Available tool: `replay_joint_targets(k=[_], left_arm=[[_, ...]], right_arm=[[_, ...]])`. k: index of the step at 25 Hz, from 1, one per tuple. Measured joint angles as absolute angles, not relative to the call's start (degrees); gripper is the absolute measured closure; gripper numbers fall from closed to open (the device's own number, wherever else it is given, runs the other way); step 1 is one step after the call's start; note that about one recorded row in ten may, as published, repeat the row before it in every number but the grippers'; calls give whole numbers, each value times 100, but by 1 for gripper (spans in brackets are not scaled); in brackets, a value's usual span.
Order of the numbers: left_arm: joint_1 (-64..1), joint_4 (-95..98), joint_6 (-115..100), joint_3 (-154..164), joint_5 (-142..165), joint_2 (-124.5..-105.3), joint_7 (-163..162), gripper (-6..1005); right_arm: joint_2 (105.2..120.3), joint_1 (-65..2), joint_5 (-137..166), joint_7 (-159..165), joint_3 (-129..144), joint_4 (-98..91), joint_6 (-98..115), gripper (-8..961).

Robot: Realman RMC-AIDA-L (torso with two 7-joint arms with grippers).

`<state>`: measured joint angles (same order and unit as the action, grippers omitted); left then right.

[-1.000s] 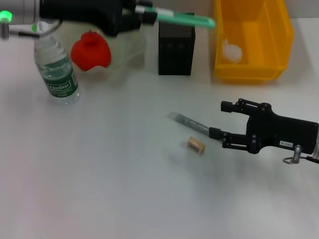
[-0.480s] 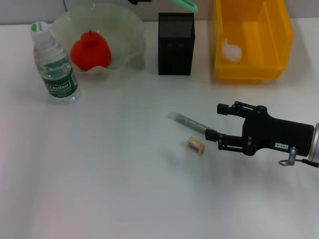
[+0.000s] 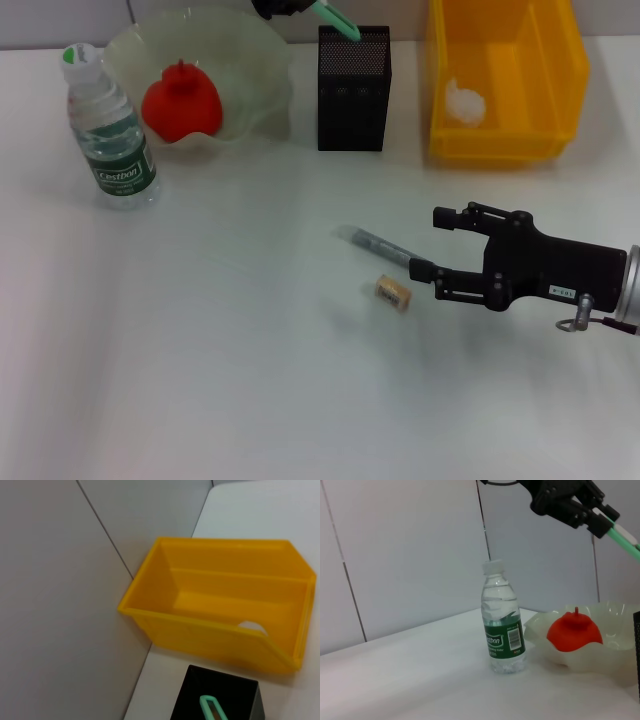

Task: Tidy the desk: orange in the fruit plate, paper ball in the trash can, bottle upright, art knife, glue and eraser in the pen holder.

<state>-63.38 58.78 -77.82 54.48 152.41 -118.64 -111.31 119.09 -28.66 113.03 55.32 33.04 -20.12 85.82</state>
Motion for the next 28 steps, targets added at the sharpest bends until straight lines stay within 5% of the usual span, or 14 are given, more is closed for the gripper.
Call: replay_joint_targets(k=[26,28], left_arm=[[-6477,5087,-6807,6545,15300,-11907,-11313,789],[-6479,5080,-6798,6546,15305,-11908,-11317,693]], right_arm=[[11906,-2901,11173,5537,3293,-1994,8631,166],[11902,-2908,11171,5541,3293,-1995,8631,166]])
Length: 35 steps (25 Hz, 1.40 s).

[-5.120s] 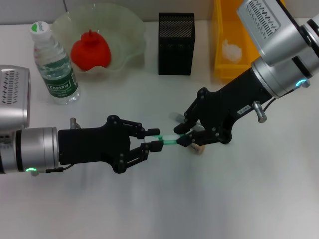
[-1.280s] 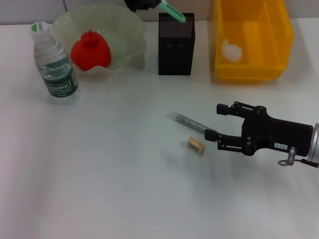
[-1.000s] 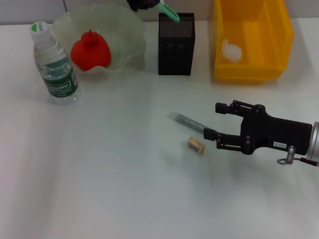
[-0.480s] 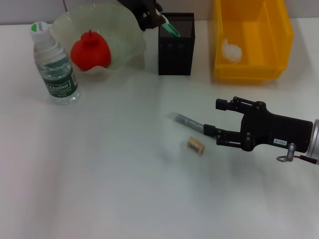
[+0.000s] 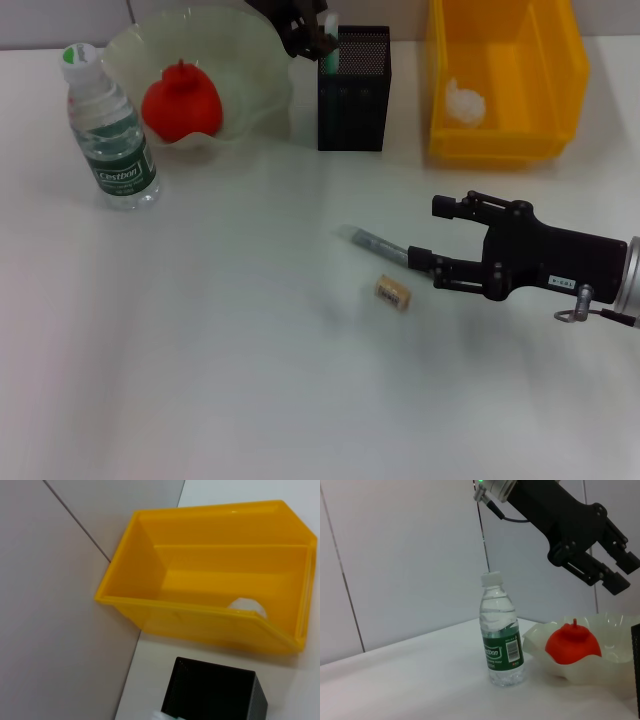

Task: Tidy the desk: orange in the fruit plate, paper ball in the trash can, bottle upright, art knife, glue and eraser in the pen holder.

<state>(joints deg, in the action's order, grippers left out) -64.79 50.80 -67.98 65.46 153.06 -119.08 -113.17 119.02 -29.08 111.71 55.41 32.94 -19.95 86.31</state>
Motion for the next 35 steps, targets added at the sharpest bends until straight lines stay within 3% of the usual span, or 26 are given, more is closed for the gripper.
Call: replay_joint_targets(k=[7,15,16,17,20,22,24,35], left_arm=[[-6431,5215,-6781,6516,15160,-11909,-11314,401],[-5540,6088,-7417,5789,12864,-11824,-10813,159],[-5540,6088,-7417,5789,12864,-11824,-10813,157],[-5047,6102,-8043,5374,11642,-11752,-10391,154],[-4541,5827,-8724,5158,10553,-11640,-10004,147],[-4541,5827,-8724,5158,10553,-11640,-10004,142],[-3917,4956,-9580,5154,9855,-11534,-9207,140],[-2934,2876,-9544,5077,9792,-11570,-6882,140]], right_arm=[[11898,-2919,11170,5568,3295,-1996,8632,166],[11825,-2928,11161,5788,3180,-2039,8810,167],[11804,-2935,11161,5829,3134,-2044,8858,167],[11784,-2947,11161,5881,3101,-2050,8902,167],[11709,-3000,11161,6091,3068,-2087,9017,170],[11658,-3041,11161,6255,3079,-2133,9088,172],[11622,-3074,11161,6470,3100,-2252,9173,174],[11395,-3427,11229,8126,3461,-3366,9784,184]])
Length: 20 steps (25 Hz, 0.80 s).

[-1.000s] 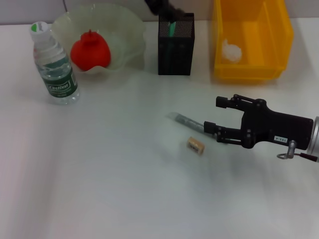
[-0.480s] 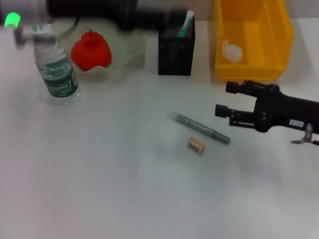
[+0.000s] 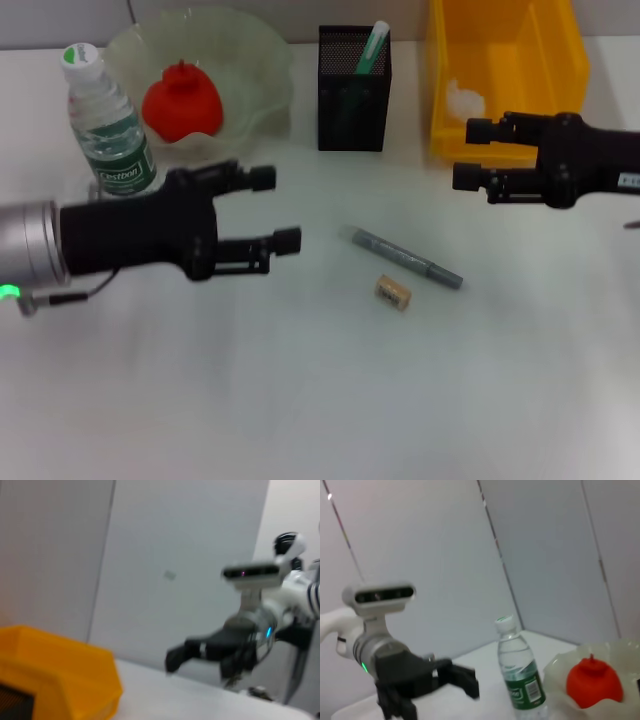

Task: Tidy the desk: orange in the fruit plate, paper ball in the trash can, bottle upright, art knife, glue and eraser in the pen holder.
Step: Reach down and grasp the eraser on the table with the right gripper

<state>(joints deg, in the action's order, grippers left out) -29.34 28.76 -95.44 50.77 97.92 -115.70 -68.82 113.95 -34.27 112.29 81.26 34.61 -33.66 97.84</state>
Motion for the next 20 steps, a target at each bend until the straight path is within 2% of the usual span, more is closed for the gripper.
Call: replay_joint_targets(k=[7,20], left_arm=[[-2571,2757,-9104,5130,9821,-11665,-6475,139],[-2502,2745,-8976,5140,9853,-11671,-6321,140]], right_arm=[[11356,-4009,11818,9714,4364,-4287,9738,191],[11535,-5585,14077,12237,5560,-4544,8768,203]])
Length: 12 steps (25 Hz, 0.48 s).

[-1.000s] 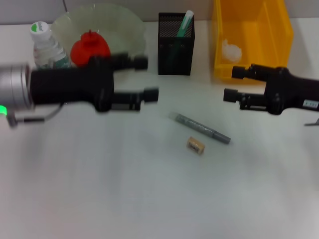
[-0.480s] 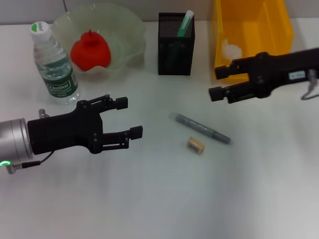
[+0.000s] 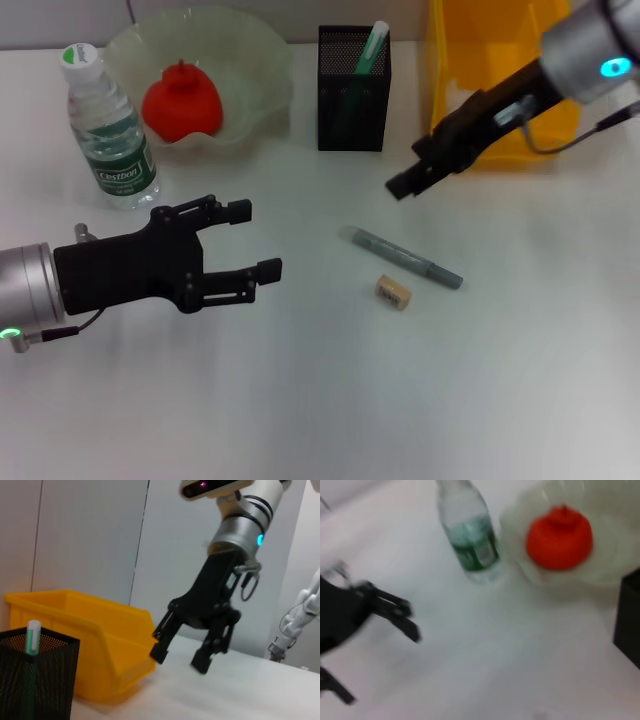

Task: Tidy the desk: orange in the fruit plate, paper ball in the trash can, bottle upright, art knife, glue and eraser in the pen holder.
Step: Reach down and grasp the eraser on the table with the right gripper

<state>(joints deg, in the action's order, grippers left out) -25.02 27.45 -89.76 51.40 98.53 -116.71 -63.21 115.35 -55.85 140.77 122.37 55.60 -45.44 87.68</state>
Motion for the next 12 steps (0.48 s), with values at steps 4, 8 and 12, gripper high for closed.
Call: replay_joint_targets(k=[4,8,12], left_arm=[[-2516,2740,-8955,5146,10150,-11657,-6319,140],[-2543,2733,-8784,5150,10412,-11750,-6197,139],[-2519,2723,-8746,5146,10415,-11789,-6103,139]], right_arm=[[11718,-5948,14571,12424,6008,-4186,8334,207],[11910,-6189,14796,12468,6490,-3878,7990,211],[11948,-6240,14780,12554,6853,-3748,7773,215]])
